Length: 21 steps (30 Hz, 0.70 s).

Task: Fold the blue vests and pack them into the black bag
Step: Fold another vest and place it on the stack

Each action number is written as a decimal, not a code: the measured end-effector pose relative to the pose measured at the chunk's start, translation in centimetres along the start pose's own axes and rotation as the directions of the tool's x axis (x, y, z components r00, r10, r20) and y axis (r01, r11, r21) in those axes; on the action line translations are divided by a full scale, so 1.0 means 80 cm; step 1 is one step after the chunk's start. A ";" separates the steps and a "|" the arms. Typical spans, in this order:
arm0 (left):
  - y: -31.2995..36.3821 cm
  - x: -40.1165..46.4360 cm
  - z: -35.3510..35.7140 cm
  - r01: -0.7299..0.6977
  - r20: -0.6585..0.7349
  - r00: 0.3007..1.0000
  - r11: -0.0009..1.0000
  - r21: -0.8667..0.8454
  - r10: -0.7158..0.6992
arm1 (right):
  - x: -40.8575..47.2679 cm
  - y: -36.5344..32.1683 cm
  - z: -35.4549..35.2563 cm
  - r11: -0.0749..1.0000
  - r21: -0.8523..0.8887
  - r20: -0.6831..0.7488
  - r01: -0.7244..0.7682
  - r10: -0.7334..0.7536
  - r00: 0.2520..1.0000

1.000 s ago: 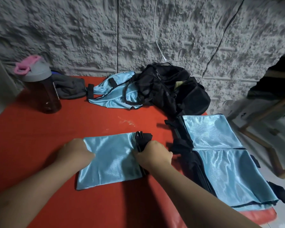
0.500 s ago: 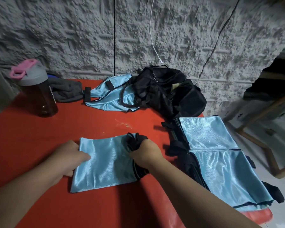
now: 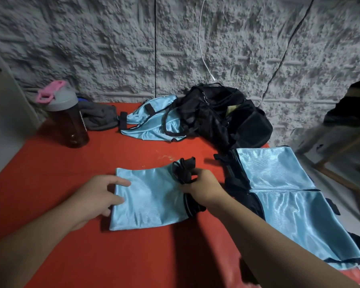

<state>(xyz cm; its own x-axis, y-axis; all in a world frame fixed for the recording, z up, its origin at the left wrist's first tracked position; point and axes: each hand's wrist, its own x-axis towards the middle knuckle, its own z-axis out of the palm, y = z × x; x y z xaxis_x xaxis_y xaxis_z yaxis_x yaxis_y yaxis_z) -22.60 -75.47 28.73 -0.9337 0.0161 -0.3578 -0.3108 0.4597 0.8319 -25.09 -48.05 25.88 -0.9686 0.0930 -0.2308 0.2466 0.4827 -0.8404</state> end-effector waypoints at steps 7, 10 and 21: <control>0.065 -0.013 0.042 -0.104 0.003 0.994 0.976 -0.189 0.106 | -0.001 -0.023 -0.095 0.992 0.084 -0.055 0.097 -0.093 0.994; 0.094 -0.015 0.081 -0.139 0.022 0.988 0.954 -0.267 0.150 | -0.002 -0.025 -0.147 0.989 0.111 -0.099 0.093 -0.082 0.992; 0.213 0.044 0.255 -0.238 0.146 0.946 0.925 -0.298 0.291 | 0.012 0.039 -0.344 0.994 -0.015 -0.432 -0.107 0.090 0.897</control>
<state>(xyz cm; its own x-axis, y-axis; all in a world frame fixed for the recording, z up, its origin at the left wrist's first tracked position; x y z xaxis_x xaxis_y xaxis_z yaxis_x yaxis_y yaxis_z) -27.56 -49.51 32.98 -0.9472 0.2788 -0.1586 -0.1181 0.1568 0.9805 -26.15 -22.50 36.51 -0.8612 0.5033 -0.0704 0.3479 0.4829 -0.8036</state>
